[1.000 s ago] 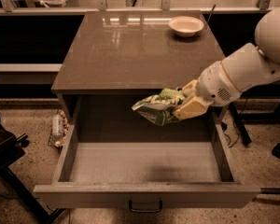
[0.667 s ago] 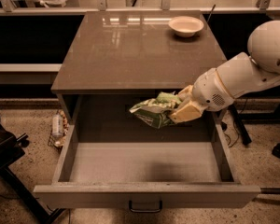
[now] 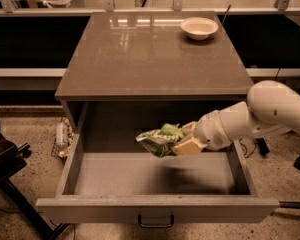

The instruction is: Place green jalapeno chip bag into top drawer

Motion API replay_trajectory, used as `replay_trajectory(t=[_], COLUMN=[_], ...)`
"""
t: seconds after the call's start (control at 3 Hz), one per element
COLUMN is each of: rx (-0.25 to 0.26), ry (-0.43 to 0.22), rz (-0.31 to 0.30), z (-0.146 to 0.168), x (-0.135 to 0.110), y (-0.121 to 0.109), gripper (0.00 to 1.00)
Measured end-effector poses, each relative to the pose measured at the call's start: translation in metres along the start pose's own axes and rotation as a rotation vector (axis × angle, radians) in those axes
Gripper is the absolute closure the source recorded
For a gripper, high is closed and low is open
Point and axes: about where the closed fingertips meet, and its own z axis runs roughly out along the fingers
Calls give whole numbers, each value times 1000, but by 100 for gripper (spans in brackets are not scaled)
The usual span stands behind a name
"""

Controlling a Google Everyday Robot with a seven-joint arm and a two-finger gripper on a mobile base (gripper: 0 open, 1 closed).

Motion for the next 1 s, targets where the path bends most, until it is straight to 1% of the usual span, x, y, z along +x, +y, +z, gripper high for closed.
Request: replay_trajectory(t=[0.33,0.67,1.0], rx=[4,4,0], ry=[-39,-40,-39], rz=[35,35,34], z=[28,30,32], x=[20,20,19], y=[-5,-5,-4], gripper=[100,82,60])
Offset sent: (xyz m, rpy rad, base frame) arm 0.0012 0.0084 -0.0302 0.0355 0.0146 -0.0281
